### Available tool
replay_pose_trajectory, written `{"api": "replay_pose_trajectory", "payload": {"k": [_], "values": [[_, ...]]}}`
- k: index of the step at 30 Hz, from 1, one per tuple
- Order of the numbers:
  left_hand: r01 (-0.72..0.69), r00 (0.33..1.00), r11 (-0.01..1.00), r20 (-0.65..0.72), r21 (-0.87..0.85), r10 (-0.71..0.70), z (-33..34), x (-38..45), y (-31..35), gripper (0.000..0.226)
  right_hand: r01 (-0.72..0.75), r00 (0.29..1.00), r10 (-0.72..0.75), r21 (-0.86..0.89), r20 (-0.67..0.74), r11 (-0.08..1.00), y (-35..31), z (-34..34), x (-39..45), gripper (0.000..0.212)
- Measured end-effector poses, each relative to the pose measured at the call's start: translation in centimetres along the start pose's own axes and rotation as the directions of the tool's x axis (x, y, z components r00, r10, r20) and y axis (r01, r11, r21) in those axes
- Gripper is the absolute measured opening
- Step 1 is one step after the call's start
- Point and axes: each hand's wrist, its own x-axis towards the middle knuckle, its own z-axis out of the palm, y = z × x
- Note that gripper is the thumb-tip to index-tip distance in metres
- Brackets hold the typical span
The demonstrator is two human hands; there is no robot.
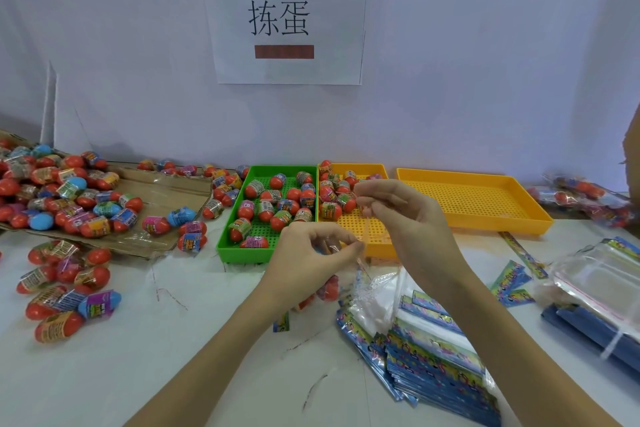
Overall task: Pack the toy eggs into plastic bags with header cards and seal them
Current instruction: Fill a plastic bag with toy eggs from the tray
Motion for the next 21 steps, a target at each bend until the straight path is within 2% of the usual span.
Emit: {"api": "replay_pose_trajectory", "payload": {"k": [2,5,7,9,13,14,15,16,17,18,19,20,21], "values": [[0.006,1.0,1.0,0.015,-0.006,-0.006,0.0,0.0,0.2,0.011,-0.06,0.998,0.06,0.188,0.002,0.98,-0.2,-0.3,0.2,0.029],[0.036,0.999,0.998,0.017,-0.049,-0.035,0.3,-0.1,0.5,0.028,-0.212,0.976,0.205,0.483,0.069,0.849,-0.4,-0.6,0.5,0.026],[0.041,0.999,0.998,0.014,-0.053,-0.041,0.3,-0.1,0.5,0.027,-0.269,0.961,0.257,0.566,0.103,0.78,-0.4,-0.6,0.6,0.028],[0.021,0.999,0.999,0.036,-0.025,-0.02,0.3,-0.1,0.3,0.014,-0.29,0.954,0.276,0.615,0.121,0.733,-0.3,-0.7,0.6,0.03],[0.033,0.999,0.999,0.033,0.003,-0.033,0.2,-0.1,0.2,0.004,-0.26,0.96,0.266,0.641,0.09,0.722,-0.5,-1.7,0.9,0.03],[0.04,0.999,0.999,0.024,0.004,-0.04,0.1,-0.1,0.2,0.005,-0.216,0.968,0.251,0.606,0.028,0.766,-0.5,-2.1,1.0,0.025],[0.05,0.999,0.999,0.006,0.001,-0.05,0.1,-0.1,0.2,0.006,-0.157,0.974,0.217,0.498,-0.065,0.853,-0.6,-2.4,1.1,0.019],[0.063,0.998,0.998,-0.018,-0.009,-0.064,0.0,-0.1,0.2,0.009,-0.096,0.975,0.153,0.314,-0.162,0.945,-0.6,-2.7,1.2,0.019],[0.079,0.996,0.996,-0.047,-0.03,-0.081,0.0,-0.1,0.3,0.014,-0.054,0.973,0.079,0.117,-0.215,0.992,-0.6,-2.9,1.1,0.023],[0.099,0.992,0.993,-0.079,-0.058,-0.103,0.0,-0.1,0.4,0.021,-0.045,0.978,0.037,-0.032,-0.207,0.998,-0.7,-3.1,1.1,0.023],[0.119,0.985,0.989,-0.116,-0.085,-0.129,0.0,-0.1,0.6,0.027,-0.081,0.989,0.066,-0.101,-0.135,0.992,-1.0,-2.9,1.0,0.022],[0.133,0.976,0.986,-0.16,-0.102,-0.148,0.1,0.0,0.7,0.03,-0.152,0.988,0.152,-0.144,-0.014,0.978,-1.2,-2.7,0.7,0.03],[0.135,0.966,0.985,-0.208,-0.11,-0.156,0.1,0.0,0.8,0.03,-0.239,0.956,0.266,-0.201,0.123,0.95,-1.3,-2.3,0.5,0.044]]}}
